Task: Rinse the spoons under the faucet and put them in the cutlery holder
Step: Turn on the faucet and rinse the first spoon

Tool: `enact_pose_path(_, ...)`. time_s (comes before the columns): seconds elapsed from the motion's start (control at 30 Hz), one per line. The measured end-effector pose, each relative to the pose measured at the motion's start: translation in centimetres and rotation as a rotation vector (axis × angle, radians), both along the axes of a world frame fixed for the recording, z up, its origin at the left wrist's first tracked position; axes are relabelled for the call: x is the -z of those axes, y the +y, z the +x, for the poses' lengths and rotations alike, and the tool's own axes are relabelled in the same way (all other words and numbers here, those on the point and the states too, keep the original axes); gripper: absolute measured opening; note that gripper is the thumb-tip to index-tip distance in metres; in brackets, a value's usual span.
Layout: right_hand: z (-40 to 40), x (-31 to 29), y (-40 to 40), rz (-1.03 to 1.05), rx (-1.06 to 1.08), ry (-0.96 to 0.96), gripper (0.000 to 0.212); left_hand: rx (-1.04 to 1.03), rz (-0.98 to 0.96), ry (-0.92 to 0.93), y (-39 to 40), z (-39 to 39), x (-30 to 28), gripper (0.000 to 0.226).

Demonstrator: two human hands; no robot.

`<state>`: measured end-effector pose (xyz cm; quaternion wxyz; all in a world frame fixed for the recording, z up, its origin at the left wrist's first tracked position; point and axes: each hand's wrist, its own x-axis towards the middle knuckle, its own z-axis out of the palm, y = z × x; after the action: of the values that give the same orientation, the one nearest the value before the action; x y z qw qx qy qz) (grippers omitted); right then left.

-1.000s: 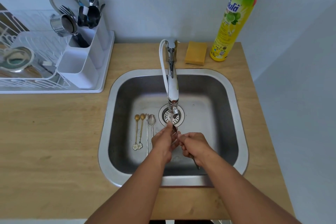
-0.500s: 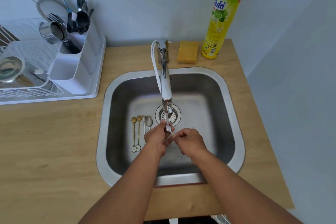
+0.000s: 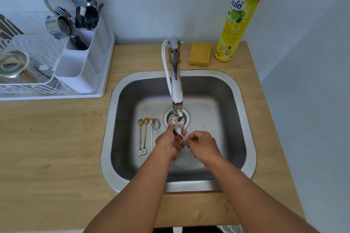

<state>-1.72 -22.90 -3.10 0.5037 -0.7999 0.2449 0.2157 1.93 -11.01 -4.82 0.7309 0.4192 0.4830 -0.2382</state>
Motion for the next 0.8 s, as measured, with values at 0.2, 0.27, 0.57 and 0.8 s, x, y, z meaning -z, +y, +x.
enact_pose_path(0.2,1.1,0.1,0.3,0.083,0.049,0.01,0.02,0.013,-0.031,-0.051,0.2,-0.7,0.1,0.029)
enact_pose_path(0.27,1.1,0.1,0.2,0.117,0.046,0.019,0.021,0.016,-0.05,-0.049,0.3,-0.5,0.3,0.023)
enact_pose_path(0.57,0.8,0.3,-0.7,0.067,-0.078,-0.006,0.019,-0.015,0.067,-0.069,0.9,0.5,0.2,0.014)
enact_pose_path(0.8,3.3,-0.3,-2.5,0.519,-0.031,0.344,0.019,0.094,0.147,-0.3,1.4,-1.0,0.7,0.011)
